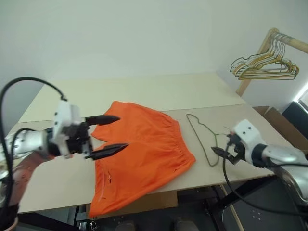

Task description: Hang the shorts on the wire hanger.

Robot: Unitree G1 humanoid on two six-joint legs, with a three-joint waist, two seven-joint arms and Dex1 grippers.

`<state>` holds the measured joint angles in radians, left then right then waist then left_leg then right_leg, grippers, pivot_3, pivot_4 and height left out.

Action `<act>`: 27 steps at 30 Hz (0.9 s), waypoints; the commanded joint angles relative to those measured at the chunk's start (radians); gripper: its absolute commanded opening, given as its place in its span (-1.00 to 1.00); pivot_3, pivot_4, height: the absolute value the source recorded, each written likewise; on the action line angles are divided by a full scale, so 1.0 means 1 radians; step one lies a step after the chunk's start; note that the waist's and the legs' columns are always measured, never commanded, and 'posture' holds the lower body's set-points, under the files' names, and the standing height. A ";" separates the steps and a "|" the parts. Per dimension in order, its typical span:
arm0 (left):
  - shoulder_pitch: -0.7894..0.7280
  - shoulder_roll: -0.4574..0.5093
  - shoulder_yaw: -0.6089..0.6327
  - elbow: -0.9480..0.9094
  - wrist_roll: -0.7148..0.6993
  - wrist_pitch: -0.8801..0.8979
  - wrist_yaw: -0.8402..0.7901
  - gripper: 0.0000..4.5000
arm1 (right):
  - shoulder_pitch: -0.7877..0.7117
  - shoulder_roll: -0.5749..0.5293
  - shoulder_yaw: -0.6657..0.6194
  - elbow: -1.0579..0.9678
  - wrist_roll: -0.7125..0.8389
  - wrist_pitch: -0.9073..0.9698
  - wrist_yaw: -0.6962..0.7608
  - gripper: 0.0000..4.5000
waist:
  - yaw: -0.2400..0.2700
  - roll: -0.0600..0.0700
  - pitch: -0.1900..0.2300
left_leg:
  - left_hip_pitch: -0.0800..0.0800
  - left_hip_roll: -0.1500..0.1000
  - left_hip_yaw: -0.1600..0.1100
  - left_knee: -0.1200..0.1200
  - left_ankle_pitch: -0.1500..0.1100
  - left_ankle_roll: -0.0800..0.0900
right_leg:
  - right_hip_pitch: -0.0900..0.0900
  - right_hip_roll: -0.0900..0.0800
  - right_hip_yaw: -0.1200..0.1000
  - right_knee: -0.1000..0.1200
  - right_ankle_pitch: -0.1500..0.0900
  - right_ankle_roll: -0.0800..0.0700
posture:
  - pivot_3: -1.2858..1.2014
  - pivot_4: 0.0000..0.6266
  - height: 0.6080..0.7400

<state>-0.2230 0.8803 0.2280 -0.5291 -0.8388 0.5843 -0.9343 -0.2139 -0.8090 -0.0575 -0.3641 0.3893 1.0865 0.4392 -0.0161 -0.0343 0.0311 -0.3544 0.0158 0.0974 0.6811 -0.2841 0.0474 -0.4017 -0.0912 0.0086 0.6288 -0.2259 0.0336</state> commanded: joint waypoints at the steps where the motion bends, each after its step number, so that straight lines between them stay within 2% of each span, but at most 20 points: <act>1: -0.076 -0.029 -0.055 0.031 0.033 -0.010 0.014 0.98 | -0.080 0.082 0.020 0.090 -0.042 0.149 -0.104 1.00 | -0.002 0.000 0.000 | -0.001 -0.001 0.000 0.000 0.000 0.000 | -0.001 0.000 0.000 0.000 0.000 0.000 | -0.01 -1.00 1.00; 7: -0.134 -0.051 -0.095 0.072 0.063 -0.022 -0.025 0.98 | -0.182 0.156 0.035 0.274 -0.069 0.246 -0.141 1.00 | -0.021 0.000 0.000 | -0.004 -0.002 0.000 0.000 -0.001 0.001 | -0.003 0.000 0.001 -0.002 0.000 0.001 | -0.02 -1.00 1.00; 10: -0.132 -0.055 -0.098 0.070 0.069 -0.026 -0.037 1.00 | -0.204 0.178 0.037 0.344 -0.079 0.258 -0.145 0.74 | -0.030 0.000 0.000 | -0.004 -0.001 0.000 0.000 -0.001 0.002 | -0.002 0.000 0.000 -0.002 0.000 0.001 | -0.01 -1.00 1.00; 22: -0.091 -0.057 -0.086 0.042 0.087 -0.038 -0.053 1.00 | -0.221 0.200 0.033 0.415 -0.076 0.299 -0.112 -0.97 | -0.032 -0.006 -0.004 | -0.002 -0.001 0.000 0.000 -0.001 0.002 | -0.001 0.001 0.001 -0.002 0.000 0.001 | 0.00 -1.00 1.00; 27: -0.085 -0.062 -0.089 0.045 0.098 -0.047 -0.058 1.00 | -0.213 0.203 0.024 0.383 -0.090 0.296 -0.123 -0.97 | -0.031 -0.006 -0.004 | -0.002 0.000 0.000 0.000 -0.001 0.002 | 0.000 0.000 0.001 -0.002 0.000 0.001 | -0.01 -1.00 1.00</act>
<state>-0.3019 0.8217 0.1218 -0.4640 -0.7474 0.5659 -0.9922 -0.4475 -0.6144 -0.0381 0.0273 0.3008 1.3573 0.3176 -0.0473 -0.0402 0.0267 -0.3563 0.0154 0.0974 0.6813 -0.2853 0.0491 -0.4021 -0.0907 0.0091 0.6265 -0.2260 0.0350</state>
